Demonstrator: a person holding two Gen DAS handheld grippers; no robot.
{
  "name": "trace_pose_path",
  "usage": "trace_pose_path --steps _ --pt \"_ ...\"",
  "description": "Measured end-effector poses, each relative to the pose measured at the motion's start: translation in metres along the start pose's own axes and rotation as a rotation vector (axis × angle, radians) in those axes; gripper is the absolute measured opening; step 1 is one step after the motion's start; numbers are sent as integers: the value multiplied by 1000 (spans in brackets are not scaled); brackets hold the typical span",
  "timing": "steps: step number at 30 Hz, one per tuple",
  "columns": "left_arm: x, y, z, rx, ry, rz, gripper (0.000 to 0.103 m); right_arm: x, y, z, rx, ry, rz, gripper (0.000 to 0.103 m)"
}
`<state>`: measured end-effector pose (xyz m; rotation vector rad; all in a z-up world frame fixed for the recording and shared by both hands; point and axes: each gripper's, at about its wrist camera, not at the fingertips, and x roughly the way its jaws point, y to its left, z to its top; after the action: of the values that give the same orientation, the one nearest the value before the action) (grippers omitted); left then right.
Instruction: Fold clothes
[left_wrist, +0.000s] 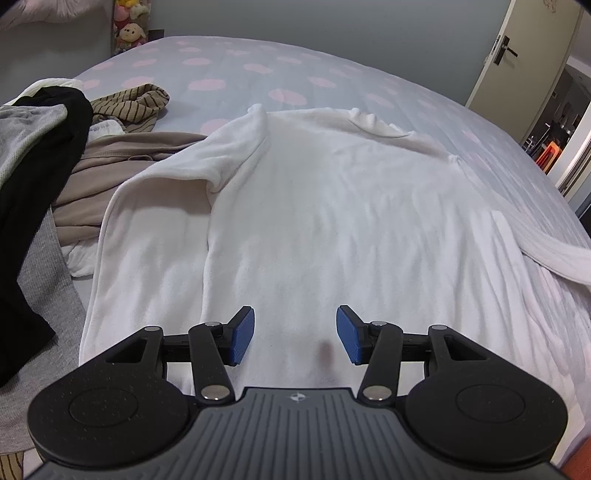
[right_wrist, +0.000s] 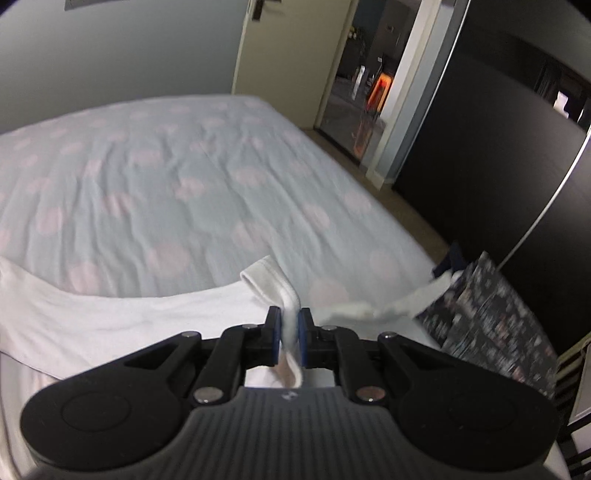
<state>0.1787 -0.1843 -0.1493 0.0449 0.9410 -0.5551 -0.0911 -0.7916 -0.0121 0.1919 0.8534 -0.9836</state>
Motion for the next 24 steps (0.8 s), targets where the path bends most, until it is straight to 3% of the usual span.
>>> trace_pose_path --steps 7,9,12,15,17,21,24 --pt "7 -3 0 21 25 18 47 40 -2 -28 -7 77 -25 14" --pt "8 -3 0 24 28 21 47 41 -4 -31 -8 85 -18 22" --pt "7 -4 0 28 28 20 47 29 -5 -31 -25 57 -4 27" --pt "5 -8 0 37 25 17 47 5 0 -31 -55 -18 10 37" --pt "3 -10 -1 46 23 19 47 -14 8 -32 -93 -77 19 38" --pt "-2 -16 -1 66 14 20 47 -44 37 -47 -166 -117 145 40" --pt "-5 -17 -1 69 13 14 47 -50 69 -69 -216 -39 281 41"
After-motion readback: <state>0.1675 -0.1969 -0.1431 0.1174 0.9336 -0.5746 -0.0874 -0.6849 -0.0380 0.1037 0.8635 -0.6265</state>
